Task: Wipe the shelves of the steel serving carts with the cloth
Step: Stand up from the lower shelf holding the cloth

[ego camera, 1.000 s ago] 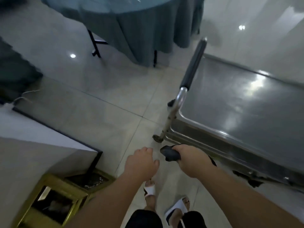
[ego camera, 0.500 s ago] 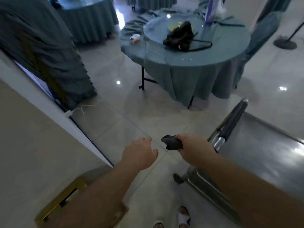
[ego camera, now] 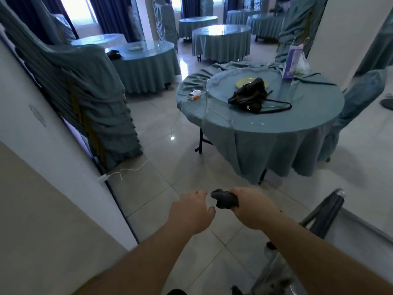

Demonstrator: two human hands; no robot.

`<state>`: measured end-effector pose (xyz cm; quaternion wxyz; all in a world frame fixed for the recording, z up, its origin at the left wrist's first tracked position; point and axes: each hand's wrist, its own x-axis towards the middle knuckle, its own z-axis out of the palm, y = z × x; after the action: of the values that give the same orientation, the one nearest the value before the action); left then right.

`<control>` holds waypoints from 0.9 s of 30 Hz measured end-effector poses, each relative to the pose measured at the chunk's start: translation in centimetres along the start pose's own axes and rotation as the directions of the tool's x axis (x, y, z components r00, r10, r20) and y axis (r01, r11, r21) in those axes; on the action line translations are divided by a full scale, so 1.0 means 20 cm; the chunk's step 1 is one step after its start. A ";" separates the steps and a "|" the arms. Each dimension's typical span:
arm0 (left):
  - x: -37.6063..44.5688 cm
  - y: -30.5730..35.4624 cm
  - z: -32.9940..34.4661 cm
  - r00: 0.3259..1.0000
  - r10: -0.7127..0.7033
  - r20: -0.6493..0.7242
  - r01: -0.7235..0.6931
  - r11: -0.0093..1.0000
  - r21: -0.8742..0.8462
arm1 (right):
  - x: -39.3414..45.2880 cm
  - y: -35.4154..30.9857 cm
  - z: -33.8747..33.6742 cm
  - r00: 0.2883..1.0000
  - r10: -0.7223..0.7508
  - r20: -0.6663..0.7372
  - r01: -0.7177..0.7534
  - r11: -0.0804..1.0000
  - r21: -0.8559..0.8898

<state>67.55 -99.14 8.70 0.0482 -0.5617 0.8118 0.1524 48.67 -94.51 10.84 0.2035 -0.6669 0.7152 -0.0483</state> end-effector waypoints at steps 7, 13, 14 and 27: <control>0.63 -0.23 -0.16 0.993 0.108 0.042 -0.114 0.980 0.163 | 0.57 0.04 0.00 0.988 0.153 0.008 -0.152 0.986 -0.065; 1.19 -0.35 -0.35 0.966 0.230 0.117 -0.252 0.937 0.243 | 0.95 -0.01 -0.09 0.961 0.275 0.014 -0.274 0.959 -0.076; 1.28 -0.34 -0.38 0.960 0.246 0.133 -0.272 0.930 0.247 | 0.99 -0.01 -0.10 0.956 0.295 -0.001 -0.294 0.954 -0.057; 2.08 0.33 -0.39 0.859 0.476 0.188 -0.507 0.842 0.185 | 1.34 0.68 -0.41 0.815 0.556 -0.163 -0.544 0.831 0.115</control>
<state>46.98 -136.61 6.93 0.1261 -0.3136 0.9355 0.1032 32.25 -120.91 7.57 0.1608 -0.4172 0.8915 -0.0733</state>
